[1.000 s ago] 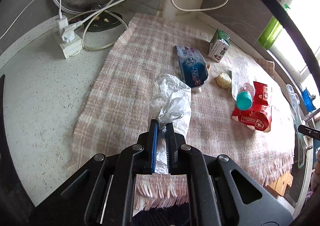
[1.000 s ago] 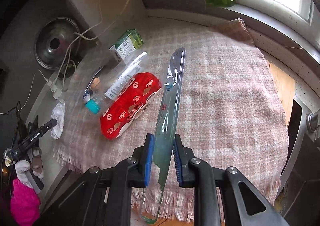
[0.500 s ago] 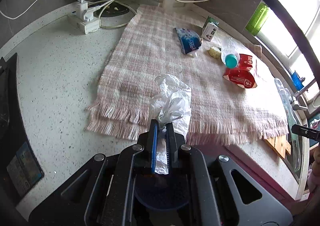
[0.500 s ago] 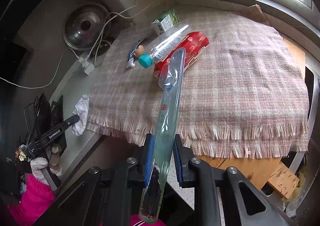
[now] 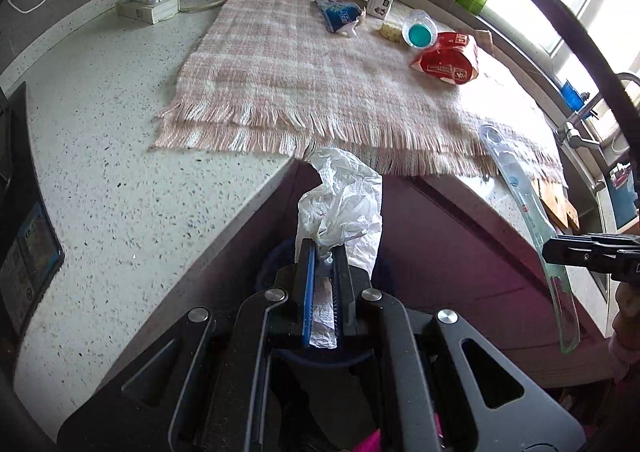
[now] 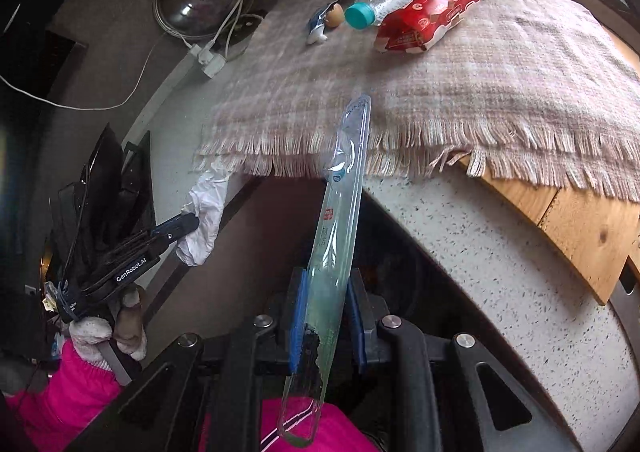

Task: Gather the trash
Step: 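Carry the tissue and toothbrush case down over the blue wastebasket, then open the left tool dropping the tissue while the right tool drops the case, then raise both tools back over the cloth, then grasp the blue toothpaste tube with the left tool while the right tool grasps the red tissue pack, then carry the toothpaste tube and red tissue pack down over the blue wastebasket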

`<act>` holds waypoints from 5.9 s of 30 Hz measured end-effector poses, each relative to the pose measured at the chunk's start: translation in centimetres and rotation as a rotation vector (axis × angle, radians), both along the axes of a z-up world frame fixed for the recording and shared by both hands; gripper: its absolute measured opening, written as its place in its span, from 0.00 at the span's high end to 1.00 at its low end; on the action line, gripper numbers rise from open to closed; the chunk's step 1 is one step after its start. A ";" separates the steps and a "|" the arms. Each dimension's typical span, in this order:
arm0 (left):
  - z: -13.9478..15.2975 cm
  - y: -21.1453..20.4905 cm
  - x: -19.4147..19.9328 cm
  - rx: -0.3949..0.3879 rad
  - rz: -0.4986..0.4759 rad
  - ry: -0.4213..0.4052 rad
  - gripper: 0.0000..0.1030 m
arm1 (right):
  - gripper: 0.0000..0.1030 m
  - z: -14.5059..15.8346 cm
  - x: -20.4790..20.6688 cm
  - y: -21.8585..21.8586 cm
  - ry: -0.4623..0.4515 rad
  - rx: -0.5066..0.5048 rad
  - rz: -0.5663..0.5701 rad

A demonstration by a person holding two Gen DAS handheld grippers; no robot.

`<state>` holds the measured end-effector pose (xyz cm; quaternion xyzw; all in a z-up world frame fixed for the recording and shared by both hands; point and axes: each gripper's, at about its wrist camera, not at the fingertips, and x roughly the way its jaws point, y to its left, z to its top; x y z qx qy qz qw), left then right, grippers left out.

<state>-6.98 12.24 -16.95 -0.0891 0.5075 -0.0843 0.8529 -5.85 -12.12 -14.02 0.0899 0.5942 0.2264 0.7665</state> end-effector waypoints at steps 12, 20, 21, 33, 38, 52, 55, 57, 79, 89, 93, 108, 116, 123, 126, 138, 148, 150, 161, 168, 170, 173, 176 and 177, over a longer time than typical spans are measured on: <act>-5.5 -1.0 -2.7 0.004 -0.046 0.120 0.95 | 0.82 -5.7 -2.5 4.7 0.104 -0.074 0.119; -9.1 -1.2 -3.1 0.017 -0.047 0.194 0.95 | 0.82 -9.3 -2.7 6.2 0.153 -0.130 0.153; -9.5 -1.2 -3.1 0.019 -0.048 0.203 0.95 | 0.82 -9.7 -2.5 6.3 0.158 -0.137 0.156; -13.3 -2.4 -2.5 0.050 -0.064 0.289 0.95 | 0.82 -15.3 -1.9 7.0 0.232 -0.221 0.160; -13.9 -3.6 -0.8 0.069 -0.086 0.300 0.95 | 0.82 -16.8 -1.7 7.3 0.249 -0.243 0.149; -14.1 -4.2 -1.1 0.074 -0.103 0.304 0.73 | 0.66 -16.5 -0.9 7.5 0.214 -0.289 0.158; -13.5 -4.1 -1.1 0.070 -0.105 0.290 0.66 | 0.64 -15.8 -0.7 7.3 0.205 -0.276 0.148; -13.2 -4.1 -1.1 0.069 -0.109 0.287 0.66 | 0.63 -15.2 -0.5 7.1 0.199 -0.270 0.141; -8.9 -4.3 -1.1 0.068 -0.119 0.195 0.59 | 0.53 -8.4 -1.4 3.7 0.126 -0.158 0.095; -3.5 -4.3 -1.0 0.064 -0.116 0.087 0.59 | 0.46 -4.2 -1.1 2.4 0.043 -0.098 0.063; -1.3 -4.5 -0.4 0.051 -0.105 0.044 0.59 | 0.40 -2.3 -0.9 1.8 -0.005 -0.093 0.052; 4.0 -6.6 4.3 0.042 -0.078 -0.081 0.41 | 0.17 3.2 3.5 -3.0 -0.142 -0.069 -0.037; 5.1 -6.9 8.7 0.039 -0.012 -0.112 0.41 | 0.16 4.4 8.6 -7.1 -0.151 -0.022 -0.130; 5.4 -7.0 12.7 0.048 0.036 -0.125 0.41 | 0.15 4.7 13.3 -9.6 -0.149 0.022 -0.169; 5.3 -6.9 14.3 0.044 0.058 -0.125 0.41 | 0.15 4.4 15.5 -10.4 -0.132 0.047 -0.187; 4.1 -6.0 21.9 0.034 0.126 -0.100 0.41 | 0.15 0.7 23.3 -10.2 -0.017 0.163 -0.231; 2.0 -7.0 28.5 0.062 0.119 -0.044 0.41 | 0.15 -2.2 26.5 -9.7 0.070 0.223 -0.270; 1.6 -7.3 29.6 0.082 0.123 -0.030 0.44 | 0.16 -2.4 27.1 -9.5 0.082 0.233 -0.276; -1.2 -6.6 33.1 0.072 0.143 0.061 0.63 | 0.20 -4.4 29.4 -8.3 0.148 0.274 -0.286; -0.7 -6.2 33.2 0.052 0.151 0.024 0.79 | 0.38 -4.9 30.4 -7.0 0.158 0.273 -0.275; -0.2 -5.9 33.3 0.045 0.157 0.013 0.85 | 0.43 -5.1 30.6 -6.8 0.174 0.275 -0.267; 0.2 -5.0 33.1 0.013 0.170 0.008 0.89 | 0.47 -5.1 30.6 -6.7 0.166 0.277 -0.269; 0.5 -4.2 32.8 -0.002 0.181 -0.002 0.89 | 0.50 -5.0 30.3 -7.1 0.157 0.278 -0.275; 0.6 -4.0 32.6 -0.007 0.181 -0.005 0.89 | 0.50 -4.8 30.1 -7.5 0.152 0.277 -0.281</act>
